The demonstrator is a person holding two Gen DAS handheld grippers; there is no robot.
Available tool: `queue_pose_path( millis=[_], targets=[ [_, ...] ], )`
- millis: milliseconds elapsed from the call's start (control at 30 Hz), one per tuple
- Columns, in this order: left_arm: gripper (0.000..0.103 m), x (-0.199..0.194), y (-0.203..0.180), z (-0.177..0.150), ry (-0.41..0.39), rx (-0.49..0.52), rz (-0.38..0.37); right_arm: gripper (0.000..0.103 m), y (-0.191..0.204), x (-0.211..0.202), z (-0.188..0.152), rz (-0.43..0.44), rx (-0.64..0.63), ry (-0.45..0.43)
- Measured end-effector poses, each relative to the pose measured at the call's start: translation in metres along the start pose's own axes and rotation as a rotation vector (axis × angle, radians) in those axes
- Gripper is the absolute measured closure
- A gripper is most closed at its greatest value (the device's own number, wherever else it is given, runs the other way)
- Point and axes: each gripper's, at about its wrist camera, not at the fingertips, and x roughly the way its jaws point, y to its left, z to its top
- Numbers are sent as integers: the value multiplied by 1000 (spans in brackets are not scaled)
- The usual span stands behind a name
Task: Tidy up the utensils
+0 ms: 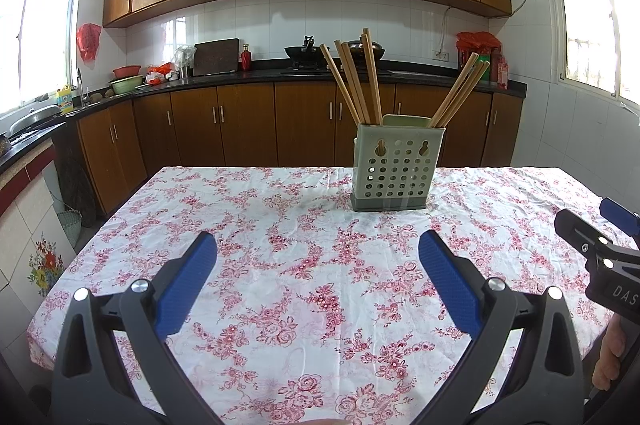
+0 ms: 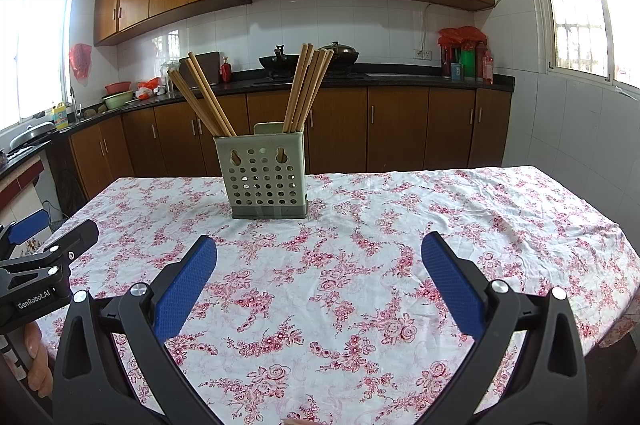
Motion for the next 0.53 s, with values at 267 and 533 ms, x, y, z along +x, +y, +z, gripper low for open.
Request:
queue_pose_path(
  millis=[267, 533],
  targets=[
    [4, 0, -2, -3, -1, -4, 11, 2, -1, 0, 0, 0, 0, 0],
    [4, 1, -3, -2, 6, -11, 11, 2, -2, 0, 0, 2, 1, 1]
  ],
)
